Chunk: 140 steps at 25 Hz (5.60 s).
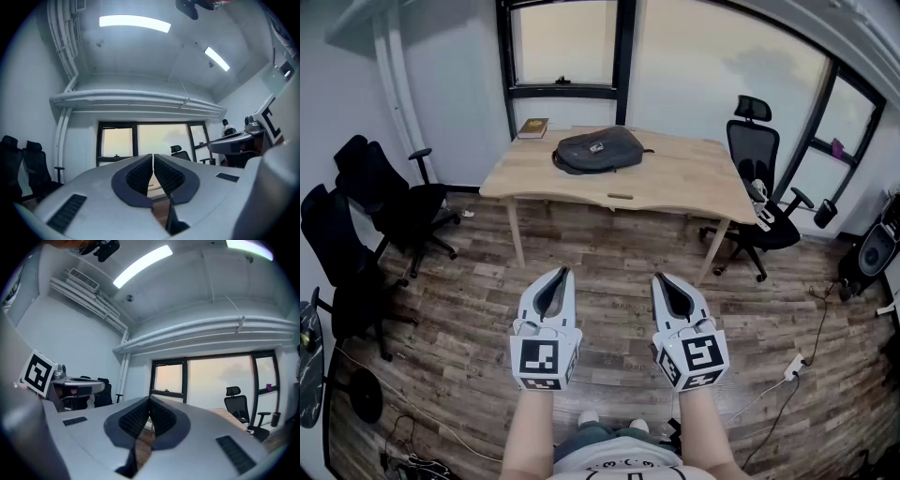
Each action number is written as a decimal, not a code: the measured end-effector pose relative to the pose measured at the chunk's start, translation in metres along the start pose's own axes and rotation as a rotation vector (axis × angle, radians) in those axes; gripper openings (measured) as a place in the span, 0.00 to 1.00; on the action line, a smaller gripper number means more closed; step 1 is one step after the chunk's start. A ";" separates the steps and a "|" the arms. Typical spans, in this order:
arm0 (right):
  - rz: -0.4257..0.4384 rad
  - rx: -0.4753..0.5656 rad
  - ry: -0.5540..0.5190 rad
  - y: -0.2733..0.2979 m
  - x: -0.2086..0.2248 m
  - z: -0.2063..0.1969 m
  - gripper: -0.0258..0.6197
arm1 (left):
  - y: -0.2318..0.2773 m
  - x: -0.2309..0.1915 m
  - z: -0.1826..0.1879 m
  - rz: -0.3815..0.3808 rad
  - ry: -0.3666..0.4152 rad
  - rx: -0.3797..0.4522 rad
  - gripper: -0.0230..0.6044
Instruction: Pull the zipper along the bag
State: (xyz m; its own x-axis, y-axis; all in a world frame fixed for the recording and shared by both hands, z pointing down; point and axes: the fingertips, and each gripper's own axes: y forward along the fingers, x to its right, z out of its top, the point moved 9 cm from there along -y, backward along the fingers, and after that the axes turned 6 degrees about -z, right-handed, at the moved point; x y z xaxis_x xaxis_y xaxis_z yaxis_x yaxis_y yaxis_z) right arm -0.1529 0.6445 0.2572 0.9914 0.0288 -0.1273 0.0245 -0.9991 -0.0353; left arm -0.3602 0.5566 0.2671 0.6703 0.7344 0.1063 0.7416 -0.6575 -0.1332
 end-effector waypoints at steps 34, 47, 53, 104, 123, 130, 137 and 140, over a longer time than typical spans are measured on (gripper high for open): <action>0.017 -0.029 0.004 0.196 0.081 -0.033 0.10 | 0.186 -0.085 -0.060 0.024 -0.042 -0.042 0.07; 0.034 -0.050 0.024 0.343 0.229 -0.053 0.10 | 0.380 -0.091 -0.080 0.089 -0.097 -0.032 0.07; 0.036 -0.089 0.043 0.381 0.263 -0.071 0.10 | 0.432 -0.091 -0.102 0.043 -0.139 -0.104 0.28; 0.272 -0.578 0.059 0.766 0.448 -0.250 0.10 | 0.769 -0.144 -0.406 0.629 -0.451 -0.846 0.28; 0.442 -0.570 0.145 0.781 0.466 -0.268 0.10 | 0.767 -0.147 -0.393 0.696 -0.382 -0.951 0.07; 0.564 -0.549 0.135 0.788 0.447 -0.273 0.10 | 0.767 -0.150 -0.394 0.625 -0.256 -0.973 0.07; 0.593 -0.550 0.141 0.802 0.412 -0.283 0.10 | 0.763 -0.157 -0.396 0.540 -0.262 -0.975 0.07; 0.562 -0.559 0.103 0.806 0.399 -0.288 0.10 | 0.761 -0.160 -0.396 0.477 -0.283 -0.985 0.07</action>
State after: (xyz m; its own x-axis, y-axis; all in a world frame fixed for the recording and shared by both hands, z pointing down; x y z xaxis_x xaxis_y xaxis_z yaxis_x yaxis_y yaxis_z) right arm 0.2997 -0.1582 0.4633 0.8807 -0.4596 0.1151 -0.4489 -0.7318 0.5127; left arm 0.1078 -0.1280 0.5389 0.9531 0.3024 0.0085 0.1949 -0.6351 0.7474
